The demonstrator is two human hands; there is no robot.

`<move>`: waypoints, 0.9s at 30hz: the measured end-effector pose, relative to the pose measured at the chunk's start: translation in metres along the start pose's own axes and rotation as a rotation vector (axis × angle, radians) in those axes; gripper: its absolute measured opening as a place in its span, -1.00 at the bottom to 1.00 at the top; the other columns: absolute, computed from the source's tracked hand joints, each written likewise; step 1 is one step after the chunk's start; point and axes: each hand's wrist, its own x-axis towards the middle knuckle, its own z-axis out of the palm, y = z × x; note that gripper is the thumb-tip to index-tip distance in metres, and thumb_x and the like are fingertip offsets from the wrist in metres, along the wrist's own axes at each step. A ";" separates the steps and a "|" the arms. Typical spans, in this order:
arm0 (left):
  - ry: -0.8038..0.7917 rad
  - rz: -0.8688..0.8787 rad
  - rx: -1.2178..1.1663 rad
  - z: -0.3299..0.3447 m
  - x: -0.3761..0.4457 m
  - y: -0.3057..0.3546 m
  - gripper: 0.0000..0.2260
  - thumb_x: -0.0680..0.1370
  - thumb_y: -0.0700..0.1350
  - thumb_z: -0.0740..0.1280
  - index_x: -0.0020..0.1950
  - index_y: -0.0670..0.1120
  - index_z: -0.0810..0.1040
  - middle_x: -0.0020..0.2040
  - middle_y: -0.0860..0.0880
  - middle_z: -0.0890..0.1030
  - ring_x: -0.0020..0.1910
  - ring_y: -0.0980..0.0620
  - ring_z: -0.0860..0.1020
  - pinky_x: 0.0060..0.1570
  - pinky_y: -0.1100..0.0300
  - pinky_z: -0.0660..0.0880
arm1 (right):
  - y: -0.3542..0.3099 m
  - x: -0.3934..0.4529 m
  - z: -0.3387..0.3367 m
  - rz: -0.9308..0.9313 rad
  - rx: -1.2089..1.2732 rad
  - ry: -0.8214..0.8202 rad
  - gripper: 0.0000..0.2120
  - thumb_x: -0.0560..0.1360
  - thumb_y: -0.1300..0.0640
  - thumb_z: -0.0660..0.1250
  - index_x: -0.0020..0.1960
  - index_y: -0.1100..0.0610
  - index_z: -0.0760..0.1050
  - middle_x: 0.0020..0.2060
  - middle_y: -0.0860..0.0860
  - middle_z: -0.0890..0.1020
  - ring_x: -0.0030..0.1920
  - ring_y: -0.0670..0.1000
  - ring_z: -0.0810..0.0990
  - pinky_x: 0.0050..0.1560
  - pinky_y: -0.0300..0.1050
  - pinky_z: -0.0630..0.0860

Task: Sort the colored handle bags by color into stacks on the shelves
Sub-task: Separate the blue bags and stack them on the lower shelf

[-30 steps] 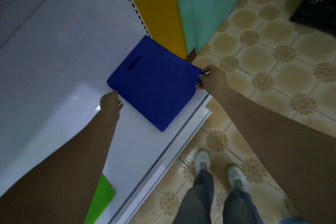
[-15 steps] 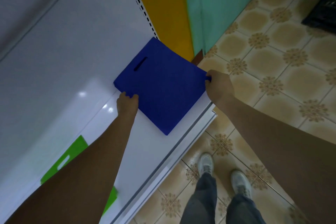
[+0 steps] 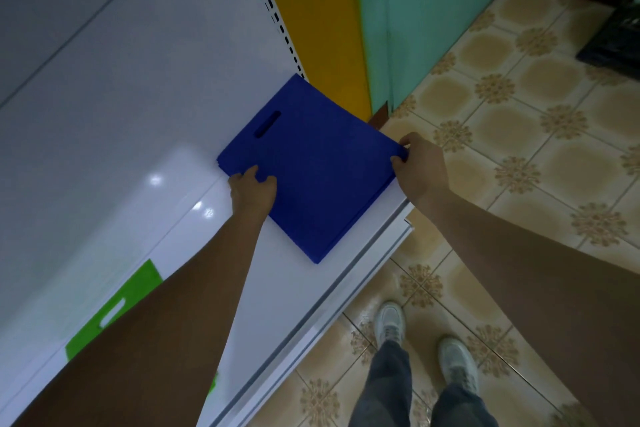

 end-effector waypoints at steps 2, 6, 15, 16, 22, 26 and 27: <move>-0.009 0.000 0.015 0.000 0.000 0.002 -0.42 0.56 -0.02 0.29 0.55 -0.12 0.24 0.48 -0.13 0.30 0.28 -0.11 0.46 0.27 0.00 0.47 | -0.003 -0.004 -0.002 -0.022 -0.044 -0.018 -0.58 0.58 0.14 0.28 0.40 0.20 0.34 0.21 0.16 0.49 0.16 0.16 0.51 0.05 -0.06 0.47; 0.011 0.041 0.024 -0.011 -0.021 0.000 -0.34 0.48 0.10 0.25 0.54 -0.10 0.26 0.44 -0.17 0.36 0.27 -0.17 0.49 0.22 -0.06 0.51 | -0.007 -0.037 -0.008 -0.160 -0.281 0.027 -0.44 0.58 -0.02 0.25 0.49 0.17 0.22 0.42 0.15 0.29 0.35 0.21 0.31 0.31 0.04 0.34; 0.232 0.195 -0.039 -0.064 -0.179 -0.026 -0.50 0.64 -0.01 0.25 0.56 -0.05 0.23 0.47 -0.10 0.33 0.44 0.00 0.32 0.31 0.33 0.16 | -0.062 -0.161 -0.035 -0.511 -0.242 -0.234 -0.30 0.58 -0.17 0.21 0.57 0.13 0.07 0.54 0.10 0.17 0.54 0.12 0.10 0.50 0.07 0.15; 0.272 0.180 -0.074 -0.076 -0.202 -0.033 -0.51 0.63 -0.02 0.26 0.55 -0.05 0.26 0.45 -0.10 0.35 0.43 0.01 0.32 0.29 0.39 0.14 | -0.073 -0.181 -0.037 -0.541 -0.207 -0.281 -0.29 0.57 -0.17 0.22 0.57 0.12 0.06 0.54 0.09 0.17 0.53 0.11 0.10 0.50 0.05 0.15; 0.398 0.087 -0.089 -0.166 -0.324 -0.086 -0.52 0.59 0.01 0.33 0.50 -0.03 0.35 0.40 -0.12 0.42 0.37 -0.05 0.40 0.31 0.30 0.26 | -0.130 -0.314 -0.046 -0.712 -0.101 -0.472 -0.30 0.55 -0.22 0.21 0.57 0.06 0.09 0.53 -0.02 0.20 0.50 -0.02 0.15 0.48 -0.15 0.11; 0.474 0.174 -0.103 -0.238 -0.402 -0.125 -0.51 0.55 0.11 0.30 0.45 0.00 0.41 0.32 -0.07 0.47 0.27 0.01 0.48 0.26 0.04 0.47 | -0.169 -0.405 -0.045 -0.839 -0.055 -0.561 -0.25 0.49 -0.29 0.17 0.56 0.04 0.12 0.52 -0.05 0.21 0.49 -0.09 0.15 0.42 -0.30 0.03; 0.488 0.207 -0.109 -0.254 -0.422 -0.134 -0.54 0.56 0.08 0.30 0.44 0.00 0.42 0.28 -0.04 0.48 0.24 0.07 0.49 0.22 0.04 0.49 | -0.178 -0.426 -0.043 -0.868 -0.042 -0.571 -0.23 0.47 -0.31 0.15 0.55 0.05 0.15 0.51 -0.04 0.24 0.48 -0.09 0.18 0.42 -0.30 0.05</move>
